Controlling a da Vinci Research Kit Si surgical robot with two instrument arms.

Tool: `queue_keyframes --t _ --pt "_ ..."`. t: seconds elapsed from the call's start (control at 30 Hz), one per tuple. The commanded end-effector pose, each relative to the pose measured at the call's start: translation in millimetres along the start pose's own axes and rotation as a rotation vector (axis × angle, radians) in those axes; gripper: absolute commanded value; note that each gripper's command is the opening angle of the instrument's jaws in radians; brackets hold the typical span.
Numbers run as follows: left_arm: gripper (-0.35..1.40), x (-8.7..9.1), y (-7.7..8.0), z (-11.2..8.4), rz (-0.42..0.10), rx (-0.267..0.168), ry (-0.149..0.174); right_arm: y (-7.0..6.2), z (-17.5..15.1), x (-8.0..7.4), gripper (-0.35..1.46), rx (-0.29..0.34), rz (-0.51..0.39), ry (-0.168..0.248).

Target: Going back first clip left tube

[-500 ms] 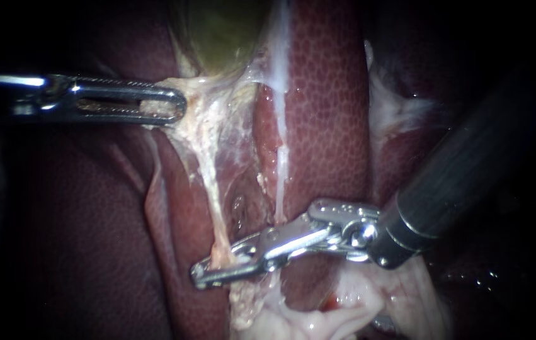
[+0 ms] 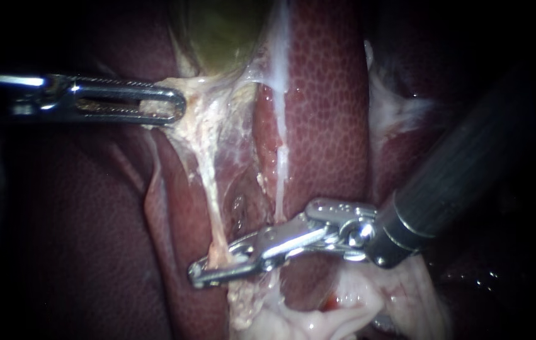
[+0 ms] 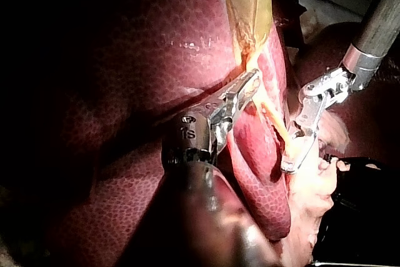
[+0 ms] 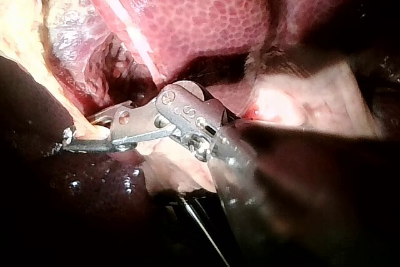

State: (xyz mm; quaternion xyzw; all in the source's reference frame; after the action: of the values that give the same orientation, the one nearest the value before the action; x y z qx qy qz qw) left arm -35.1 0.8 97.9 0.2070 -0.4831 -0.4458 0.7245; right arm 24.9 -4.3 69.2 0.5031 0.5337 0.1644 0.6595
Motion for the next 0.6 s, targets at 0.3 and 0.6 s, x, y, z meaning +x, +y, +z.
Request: queue_keyframes --t 0.3,0.6 --pt "-0.35 0.0 0.0 -0.1 0.000 0.000 0.000 0.8 -0.2 0.7 0.60 -0.100 -0.114 0.048" --pt "-0.35 0.0 0.0 -0.2 0.000 0.000 0.000 1.5 -3.5 1.2 0.60 -0.124 -0.143 0.057"
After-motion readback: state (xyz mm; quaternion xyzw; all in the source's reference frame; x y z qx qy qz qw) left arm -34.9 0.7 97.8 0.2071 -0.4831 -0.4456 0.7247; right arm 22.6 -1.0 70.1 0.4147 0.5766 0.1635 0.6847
